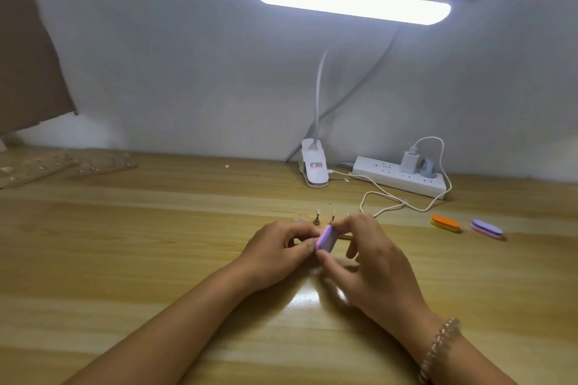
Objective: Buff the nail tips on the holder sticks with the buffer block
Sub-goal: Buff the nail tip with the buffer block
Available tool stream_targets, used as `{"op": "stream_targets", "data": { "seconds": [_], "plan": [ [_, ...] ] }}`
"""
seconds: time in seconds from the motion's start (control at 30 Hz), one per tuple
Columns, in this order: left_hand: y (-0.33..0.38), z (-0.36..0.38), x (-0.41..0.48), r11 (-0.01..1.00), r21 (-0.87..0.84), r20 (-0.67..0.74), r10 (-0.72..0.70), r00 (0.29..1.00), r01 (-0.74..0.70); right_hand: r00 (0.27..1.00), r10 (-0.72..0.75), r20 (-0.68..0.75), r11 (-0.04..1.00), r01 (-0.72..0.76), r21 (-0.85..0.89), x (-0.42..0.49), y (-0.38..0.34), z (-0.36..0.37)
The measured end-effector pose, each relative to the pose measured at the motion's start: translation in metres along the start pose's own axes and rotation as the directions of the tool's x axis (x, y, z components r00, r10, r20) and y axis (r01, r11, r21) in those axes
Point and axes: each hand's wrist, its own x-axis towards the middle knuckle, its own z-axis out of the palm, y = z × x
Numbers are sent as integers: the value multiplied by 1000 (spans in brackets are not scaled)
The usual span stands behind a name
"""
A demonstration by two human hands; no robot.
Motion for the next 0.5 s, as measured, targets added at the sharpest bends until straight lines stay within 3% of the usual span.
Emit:
{"op": "stream_targets", "data": {
  "seconds": [0.1,0.27,0.4,0.5],
  "plan": [
    [1,1,0,999,-30,-19,25,999,-26,985,160,-70,984,-154,85,5,8,-2],
    [0,0,0,997,-78,-25,-8,1000,6,1000,22,15,996,-23,88,-1,0,0],
    [1,0,0,995,-92,-20,-28,999,26,992,123,-13,989,-122,88,4,7,-1],
    [1,-1,-1,995,-93,1,-39,999,39,999,3,32,999,-5,43,-1,2,0]
  ]
}}
